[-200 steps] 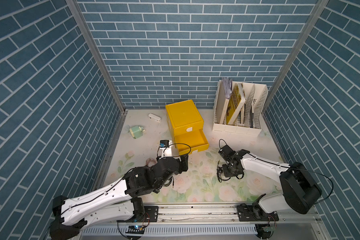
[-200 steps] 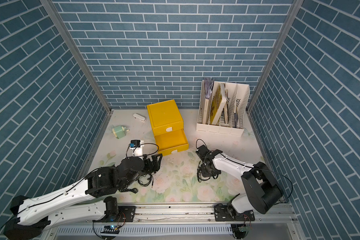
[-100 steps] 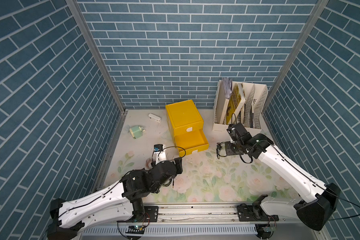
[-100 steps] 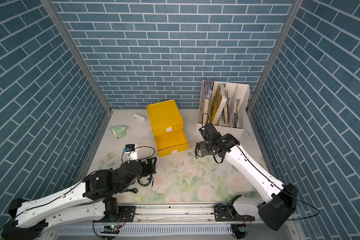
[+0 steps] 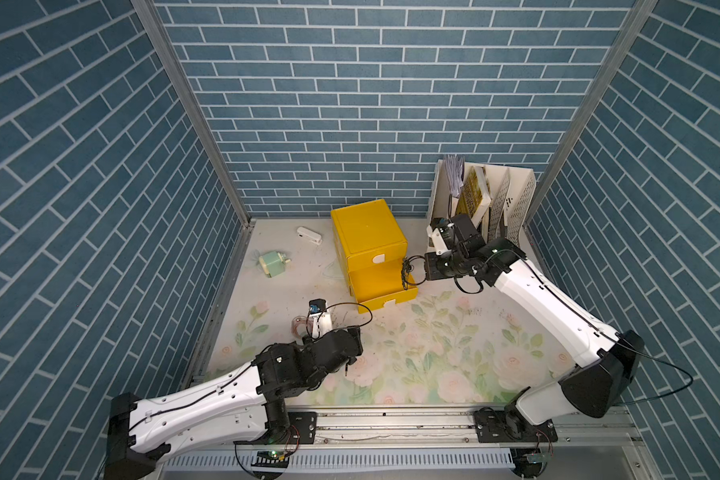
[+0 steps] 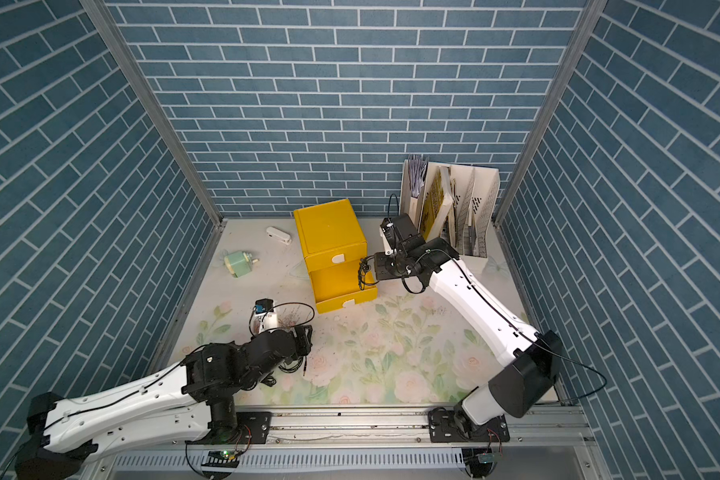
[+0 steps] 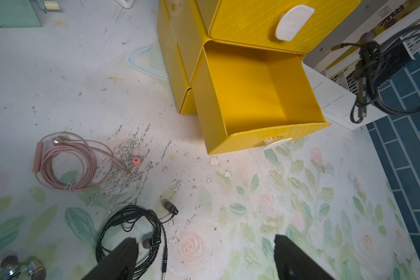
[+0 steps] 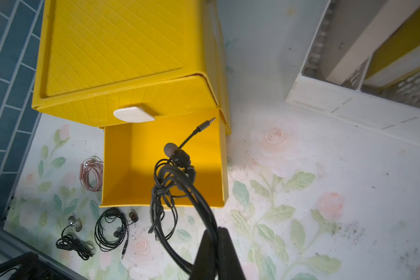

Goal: Place the wired earphones into the drawer by color
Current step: Place the wired earphones in the drawer.

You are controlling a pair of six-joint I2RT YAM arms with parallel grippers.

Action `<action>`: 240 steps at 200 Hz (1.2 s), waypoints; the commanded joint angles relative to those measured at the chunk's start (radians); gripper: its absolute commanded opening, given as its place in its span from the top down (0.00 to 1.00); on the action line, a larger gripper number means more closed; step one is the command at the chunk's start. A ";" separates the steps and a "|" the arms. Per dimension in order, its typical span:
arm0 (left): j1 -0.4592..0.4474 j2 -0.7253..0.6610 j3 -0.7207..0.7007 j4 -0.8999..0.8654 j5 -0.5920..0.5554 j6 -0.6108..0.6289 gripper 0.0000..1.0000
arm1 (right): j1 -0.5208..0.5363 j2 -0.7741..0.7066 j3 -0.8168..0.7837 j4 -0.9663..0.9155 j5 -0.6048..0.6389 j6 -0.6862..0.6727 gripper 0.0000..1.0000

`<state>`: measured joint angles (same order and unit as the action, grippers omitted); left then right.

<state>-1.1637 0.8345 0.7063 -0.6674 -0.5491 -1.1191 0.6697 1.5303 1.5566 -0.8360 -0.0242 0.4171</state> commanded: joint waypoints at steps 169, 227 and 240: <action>-0.005 -0.005 -0.037 0.012 0.005 -0.019 0.09 | -0.005 0.289 0.032 0.191 -0.120 -0.034 1.00; -0.005 -0.010 -0.037 0.002 0.000 -0.018 0.09 | -0.012 0.304 0.010 0.215 -0.130 -0.032 0.96; -0.005 -0.010 -0.041 0.003 0.001 -0.019 0.09 | -0.013 0.304 0.005 0.219 -0.130 -0.034 0.87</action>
<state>-1.1637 0.8349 0.6750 -0.6456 -0.5312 -1.1374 0.6605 1.8179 1.5738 -0.6384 -0.1413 0.4110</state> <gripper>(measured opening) 0.911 0.073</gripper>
